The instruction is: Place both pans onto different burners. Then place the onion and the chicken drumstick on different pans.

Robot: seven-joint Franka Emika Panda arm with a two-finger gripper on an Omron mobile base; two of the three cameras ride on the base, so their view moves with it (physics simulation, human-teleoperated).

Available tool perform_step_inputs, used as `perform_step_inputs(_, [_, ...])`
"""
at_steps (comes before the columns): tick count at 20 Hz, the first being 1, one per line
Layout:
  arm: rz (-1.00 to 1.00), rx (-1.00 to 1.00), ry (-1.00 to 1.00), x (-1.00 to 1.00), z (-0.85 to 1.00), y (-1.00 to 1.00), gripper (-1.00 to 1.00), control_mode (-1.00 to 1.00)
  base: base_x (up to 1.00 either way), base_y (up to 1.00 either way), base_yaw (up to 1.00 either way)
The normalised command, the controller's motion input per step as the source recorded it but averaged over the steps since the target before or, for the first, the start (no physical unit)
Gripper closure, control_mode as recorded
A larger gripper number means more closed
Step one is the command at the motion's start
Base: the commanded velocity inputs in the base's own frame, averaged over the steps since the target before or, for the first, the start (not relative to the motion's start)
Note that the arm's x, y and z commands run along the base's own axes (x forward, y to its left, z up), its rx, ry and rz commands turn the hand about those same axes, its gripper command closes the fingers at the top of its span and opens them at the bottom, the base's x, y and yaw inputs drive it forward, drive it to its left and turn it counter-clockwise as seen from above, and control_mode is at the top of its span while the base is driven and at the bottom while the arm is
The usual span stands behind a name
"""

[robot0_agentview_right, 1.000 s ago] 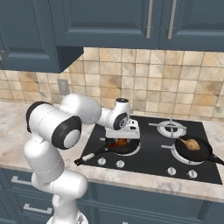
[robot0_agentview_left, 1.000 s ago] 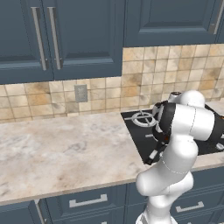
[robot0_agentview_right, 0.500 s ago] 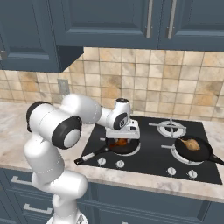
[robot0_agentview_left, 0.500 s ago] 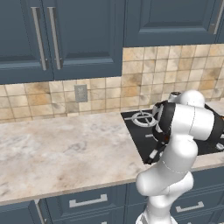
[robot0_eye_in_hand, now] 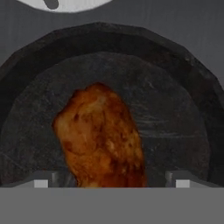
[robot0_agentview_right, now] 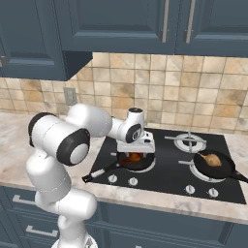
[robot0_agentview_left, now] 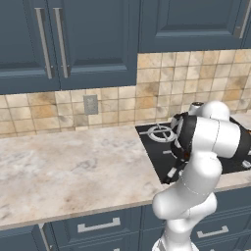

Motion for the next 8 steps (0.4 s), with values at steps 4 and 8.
perform_step_inputs(4, [0.0,0.0,-0.03,-0.08,0.38,0.0,-1.0,-1.0,0.0,0.0,0.0])
perform_step_inputs(8, [0.0,0.0,-0.05,-0.27,0.54,0.0,-1.0,-1.0,0.0,0.0,0.0])
